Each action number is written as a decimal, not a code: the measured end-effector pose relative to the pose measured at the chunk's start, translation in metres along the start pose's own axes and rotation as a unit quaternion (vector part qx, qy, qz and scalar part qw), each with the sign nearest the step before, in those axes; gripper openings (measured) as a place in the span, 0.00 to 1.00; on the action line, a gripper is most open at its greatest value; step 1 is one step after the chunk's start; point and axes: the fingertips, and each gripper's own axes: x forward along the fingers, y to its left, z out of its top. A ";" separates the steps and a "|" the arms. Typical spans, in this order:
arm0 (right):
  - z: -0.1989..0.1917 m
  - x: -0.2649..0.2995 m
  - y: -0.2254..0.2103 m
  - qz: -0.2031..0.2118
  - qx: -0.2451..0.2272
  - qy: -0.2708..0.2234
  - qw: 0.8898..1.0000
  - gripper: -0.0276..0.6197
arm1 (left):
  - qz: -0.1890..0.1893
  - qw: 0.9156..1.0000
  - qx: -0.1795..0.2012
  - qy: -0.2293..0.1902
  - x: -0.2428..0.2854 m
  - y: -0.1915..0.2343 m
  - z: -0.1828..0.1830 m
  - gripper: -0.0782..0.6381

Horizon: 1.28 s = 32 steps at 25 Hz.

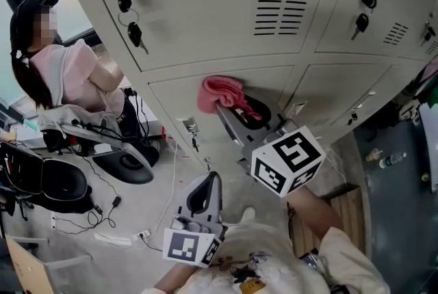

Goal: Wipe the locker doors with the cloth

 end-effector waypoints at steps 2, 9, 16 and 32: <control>0.001 -0.006 -0.007 -0.009 0.002 -0.001 1.000 0.22 | -0.004 1.000 0.001 0.001 0.002 -0.002 0.000 0.12; 0.007 -0.035 -0.042 -0.058 0.007 -0.005 0.998 0.22 | -0.026 1.000 0.002 0.014 0.005 -0.013 -0.006 0.12; 0.008 -0.065 -0.078 -0.107 0.005 -0.003 0.994 0.22 | -0.043 0.999 -0.001 0.018 0.009 -0.025 -0.010 0.12; 0.009 -0.081 -0.048 -0.095 -0.032 -0.026 0.995 0.22 | -0.023 0.999 -0.013 0.024 0.003 -0.016 -0.013 0.12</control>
